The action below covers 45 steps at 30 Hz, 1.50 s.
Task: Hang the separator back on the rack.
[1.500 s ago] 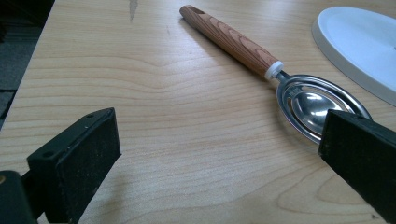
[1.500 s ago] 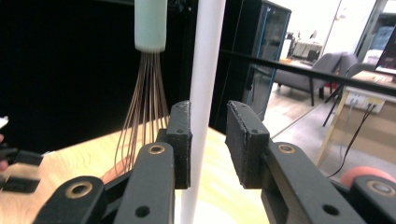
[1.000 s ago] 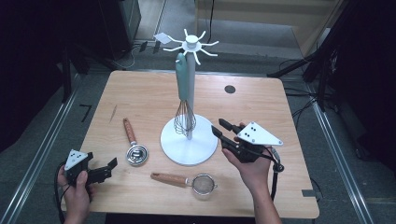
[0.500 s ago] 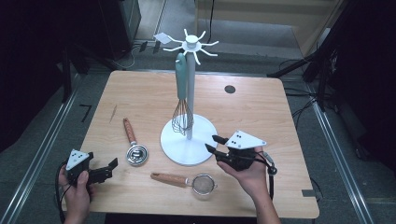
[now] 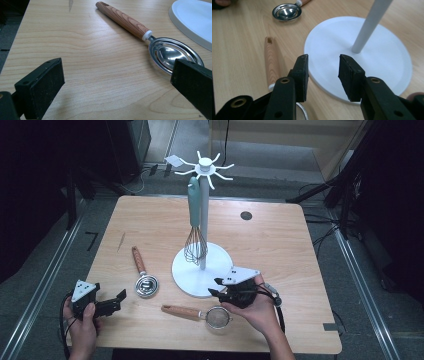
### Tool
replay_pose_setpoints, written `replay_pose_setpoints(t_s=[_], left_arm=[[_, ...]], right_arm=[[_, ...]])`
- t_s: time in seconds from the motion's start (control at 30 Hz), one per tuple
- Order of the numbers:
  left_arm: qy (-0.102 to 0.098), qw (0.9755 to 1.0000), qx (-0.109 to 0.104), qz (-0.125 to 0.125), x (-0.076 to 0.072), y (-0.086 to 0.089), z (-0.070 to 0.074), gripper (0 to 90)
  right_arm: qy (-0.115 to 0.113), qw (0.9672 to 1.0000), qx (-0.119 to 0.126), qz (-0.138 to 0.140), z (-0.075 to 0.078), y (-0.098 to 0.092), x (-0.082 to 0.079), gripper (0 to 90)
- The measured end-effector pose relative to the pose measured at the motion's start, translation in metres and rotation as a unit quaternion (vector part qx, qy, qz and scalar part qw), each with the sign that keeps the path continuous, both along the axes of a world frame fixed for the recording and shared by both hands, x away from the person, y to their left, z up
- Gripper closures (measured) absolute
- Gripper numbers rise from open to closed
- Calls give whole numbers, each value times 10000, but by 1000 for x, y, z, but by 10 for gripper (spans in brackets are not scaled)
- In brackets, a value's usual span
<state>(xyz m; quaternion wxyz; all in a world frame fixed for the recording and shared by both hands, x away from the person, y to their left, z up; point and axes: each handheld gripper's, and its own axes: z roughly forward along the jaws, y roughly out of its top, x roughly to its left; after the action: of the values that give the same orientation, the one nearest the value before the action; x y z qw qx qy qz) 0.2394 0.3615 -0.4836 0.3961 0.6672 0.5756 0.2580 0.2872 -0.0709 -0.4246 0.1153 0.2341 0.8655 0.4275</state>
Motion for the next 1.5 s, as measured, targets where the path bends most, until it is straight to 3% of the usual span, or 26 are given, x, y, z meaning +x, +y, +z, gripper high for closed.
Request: replay_pose_setpoints(t_s=[0.3,0.33,0.47,0.63,0.93,1.1,1.5], left_arm=[[12,10000,34,4,0,-1,0,0],[8,10000,32,1,0,-1,0,0],[12,10000,31,0,0,-1,0,0],[6,10000,33,-13,0,-1,0,0],[-18,10000,69,-35,0,-1,0,0],[-35,10000,82,-28,-1,-2,0,0],[-36,9999,88,-39,-1,-2,0,0]], right_arm=[[493,9968,-384,501,-5,22,-3,617],[800,9949,-397,473,-5,25,-3,604],[1080,9917,-411,572,-6,32,-4,612],[1201,9876,-659,771,-12,41,-3,620],[1457,9769,-1122,1085,-19,58,1,643],[1610,9686,-1481,1184,-25,68,1,652],[1826,9555,-1973,1217,-38,81,1,653]])
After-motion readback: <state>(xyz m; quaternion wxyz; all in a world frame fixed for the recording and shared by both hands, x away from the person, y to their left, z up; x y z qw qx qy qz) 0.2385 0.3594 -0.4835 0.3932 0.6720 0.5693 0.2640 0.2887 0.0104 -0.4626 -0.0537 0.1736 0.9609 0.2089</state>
